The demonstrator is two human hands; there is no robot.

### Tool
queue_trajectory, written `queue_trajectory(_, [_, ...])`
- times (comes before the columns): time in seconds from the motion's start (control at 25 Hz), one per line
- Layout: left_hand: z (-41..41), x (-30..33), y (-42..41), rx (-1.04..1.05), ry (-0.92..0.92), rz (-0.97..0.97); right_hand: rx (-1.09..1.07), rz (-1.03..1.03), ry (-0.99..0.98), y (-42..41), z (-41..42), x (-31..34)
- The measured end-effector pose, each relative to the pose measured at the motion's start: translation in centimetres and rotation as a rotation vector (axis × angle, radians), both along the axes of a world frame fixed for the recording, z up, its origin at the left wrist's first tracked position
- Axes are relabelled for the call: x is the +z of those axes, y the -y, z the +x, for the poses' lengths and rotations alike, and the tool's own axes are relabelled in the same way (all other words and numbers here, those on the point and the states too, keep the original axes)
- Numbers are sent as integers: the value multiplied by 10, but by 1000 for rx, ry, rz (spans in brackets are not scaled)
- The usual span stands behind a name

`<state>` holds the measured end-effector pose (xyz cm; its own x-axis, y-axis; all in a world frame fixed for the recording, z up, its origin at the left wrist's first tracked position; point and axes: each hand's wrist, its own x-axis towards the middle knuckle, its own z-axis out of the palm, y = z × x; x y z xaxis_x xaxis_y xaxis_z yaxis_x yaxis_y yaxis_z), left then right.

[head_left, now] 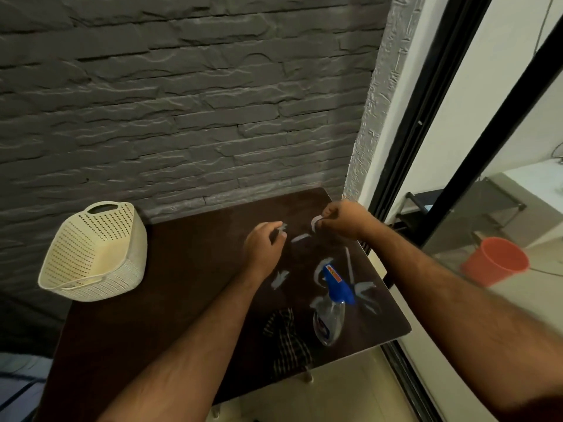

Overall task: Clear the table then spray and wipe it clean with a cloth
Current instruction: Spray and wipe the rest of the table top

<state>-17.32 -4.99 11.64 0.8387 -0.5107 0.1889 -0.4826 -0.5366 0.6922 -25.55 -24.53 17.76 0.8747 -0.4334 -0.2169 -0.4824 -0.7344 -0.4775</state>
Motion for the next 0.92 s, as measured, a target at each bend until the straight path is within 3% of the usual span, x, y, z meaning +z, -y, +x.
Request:
queue_trajectory(0.2, [-10,-43,1,-40,-166,52,-40,96,-5,-1,-33,-34])
queue_trajectory(0.48, [-33,-86,0,11,-358,346,-51,204,37,1,-61,-65])
queue_trajectory(0.64, [-43,-108,-11,87,-372,558,24,266,-21,3,-65,-68])
queue_trajectory(0.92, [-77,-144,3,261,-492,717,221,312,-51,25,-68,-62])
